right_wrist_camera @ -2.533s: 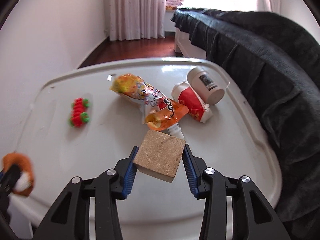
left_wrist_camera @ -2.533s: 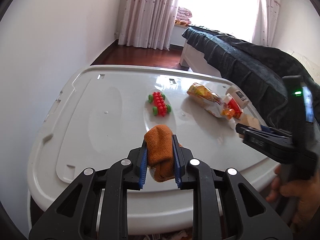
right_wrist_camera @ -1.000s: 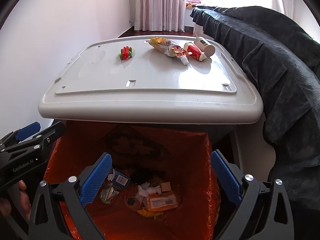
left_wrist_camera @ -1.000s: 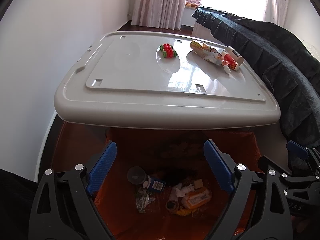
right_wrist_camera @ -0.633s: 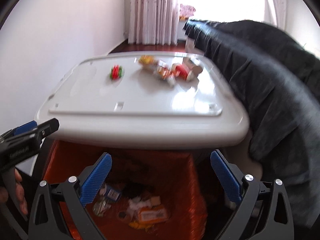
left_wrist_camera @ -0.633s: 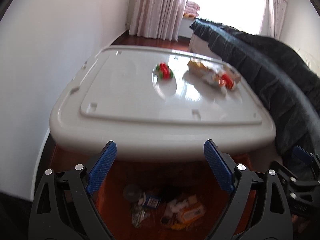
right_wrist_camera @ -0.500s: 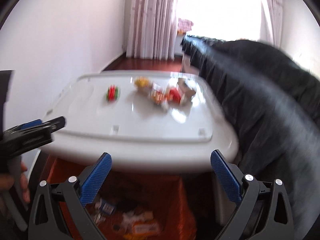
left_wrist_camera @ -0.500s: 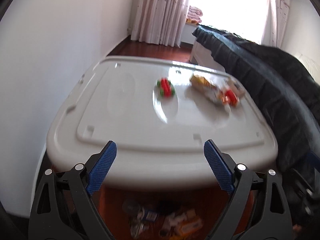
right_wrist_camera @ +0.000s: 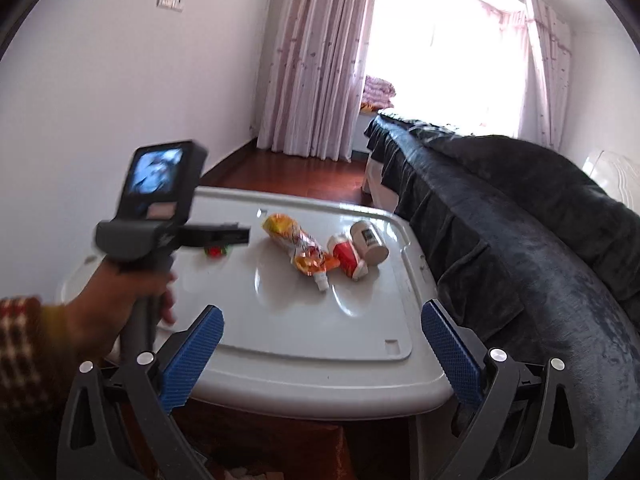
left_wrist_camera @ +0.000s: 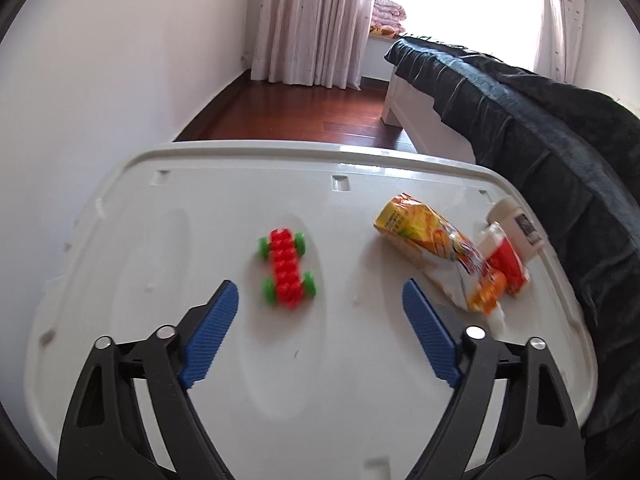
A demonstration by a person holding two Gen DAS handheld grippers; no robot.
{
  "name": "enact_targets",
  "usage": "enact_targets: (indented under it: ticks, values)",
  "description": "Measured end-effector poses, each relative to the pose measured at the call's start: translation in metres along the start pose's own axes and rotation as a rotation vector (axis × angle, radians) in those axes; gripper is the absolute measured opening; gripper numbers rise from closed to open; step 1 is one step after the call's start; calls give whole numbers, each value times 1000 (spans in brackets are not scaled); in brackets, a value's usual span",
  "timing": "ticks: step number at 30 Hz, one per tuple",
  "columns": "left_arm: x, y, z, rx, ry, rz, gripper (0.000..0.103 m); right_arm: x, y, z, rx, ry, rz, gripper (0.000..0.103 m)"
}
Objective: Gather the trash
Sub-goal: 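Grasp the red-green toy car with the left tool, then grasp the yellow chip bag with the right tool while the left tool holds the car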
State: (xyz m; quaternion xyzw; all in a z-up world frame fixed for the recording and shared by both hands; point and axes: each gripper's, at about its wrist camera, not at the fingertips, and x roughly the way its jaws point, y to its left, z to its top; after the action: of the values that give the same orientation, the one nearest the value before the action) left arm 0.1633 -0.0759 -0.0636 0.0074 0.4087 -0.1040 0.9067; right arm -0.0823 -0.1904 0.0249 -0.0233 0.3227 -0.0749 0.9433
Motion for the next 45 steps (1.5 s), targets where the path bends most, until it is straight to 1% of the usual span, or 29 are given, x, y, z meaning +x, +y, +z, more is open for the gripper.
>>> enact_targets:
  ticks: [4, 8, 10, 11, 12, 13, 15, 19, 20, 24, 30, 32, 33, 35, 37, 39, 44, 45]
  values:
    - [27, 2, 3, 4, 33, 33, 73, 9, -8, -5, 38, 34, 37, 98]
    - [43, 9, 6, -20, 57, 66, 70, 12, -13, -2, 67, 40, 76, 98]
    - [51, 12, 8, -35, 74, 65, 64, 10, -13, -2, 75, 37, 90, 98]
    - [54, 13, 7, -31, 88, 66, 54, 9, -14, -2, 78, 35, 93, 98]
    - [57, 14, 6, -29, 97, 66, 43, 8, -15, -2, 81, 34, 95, 98]
    - [60, 16, 5, -30, 113, 60, 38, 7, -16, -2, 87, 33, 99, 98]
    - [59, 19, 2, -36, 106, 64, 38, 4, -18, -2, 100, 33, 106, 98]
    - [51, 26, -1, -53, 90, 36, 35, 4, -24, -2, 125, 28, 115, 98]
    - [49, 27, -1, -47, 84, 36, 29, 4, -25, -2, 127, 26, 114, 98]
    - [40, 25, -3, -10, 67, 35, 29, 7, -28, -2, 121, 28, 99, 98]
    - [36, 30, -3, -25, 58, 27, 27, 10, -27, -3, 111, 31, 86, 98]
    - [34, 32, -3, -25, 54, 22, 19, 13, -26, -2, 96, 35, 80, 98]
    - [32, 31, -2, -24, 52, 23, 19, 15, -26, 0, 93, 36, 76, 98]
    - [28, 32, -2, -15, 50, 21, 19, 22, -24, 10, 75, 35, 77, 98]
    - [22, 32, 0, -4, 29, 28, 19, 33, -21, 21, 59, 45, 94, 98]
    - [20, 35, 0, -9, 24, 24, 19, 46, -20, 34, 67, 41, 105, 98]
    - [12, 48, 1, -34, 20, 13, 19, 84, -12, 49, -6, 42, 65, 98]
    - [10, 50, 1, -35, 20, 11, 19, 96, -10, 53, -23, 48, 70, 98]
